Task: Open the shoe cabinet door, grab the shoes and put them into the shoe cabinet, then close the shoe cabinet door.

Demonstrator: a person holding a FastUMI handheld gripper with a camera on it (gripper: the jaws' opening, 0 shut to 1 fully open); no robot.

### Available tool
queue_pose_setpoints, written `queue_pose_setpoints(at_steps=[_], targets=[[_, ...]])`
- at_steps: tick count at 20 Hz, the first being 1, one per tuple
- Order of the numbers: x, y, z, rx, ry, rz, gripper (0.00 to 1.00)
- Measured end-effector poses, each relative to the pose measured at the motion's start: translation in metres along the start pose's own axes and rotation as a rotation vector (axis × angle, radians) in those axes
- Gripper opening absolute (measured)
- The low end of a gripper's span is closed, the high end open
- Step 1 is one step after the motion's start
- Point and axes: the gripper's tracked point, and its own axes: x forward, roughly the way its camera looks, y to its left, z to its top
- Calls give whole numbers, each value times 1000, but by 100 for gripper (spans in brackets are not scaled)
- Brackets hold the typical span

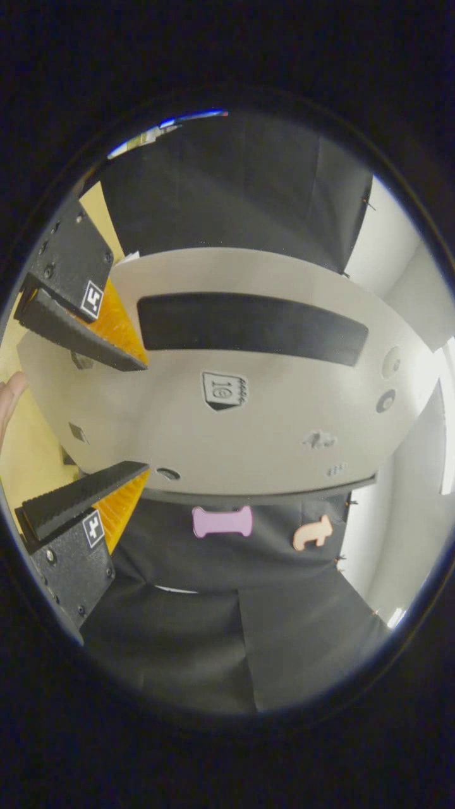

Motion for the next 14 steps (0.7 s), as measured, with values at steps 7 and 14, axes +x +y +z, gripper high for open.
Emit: queue_pose_setpoints(at_steps=[7, 14], targets=[[-6, 37, -27, 8, 36, 24, 95], [-41, 23, -34, 41, 39, -61, 95]])
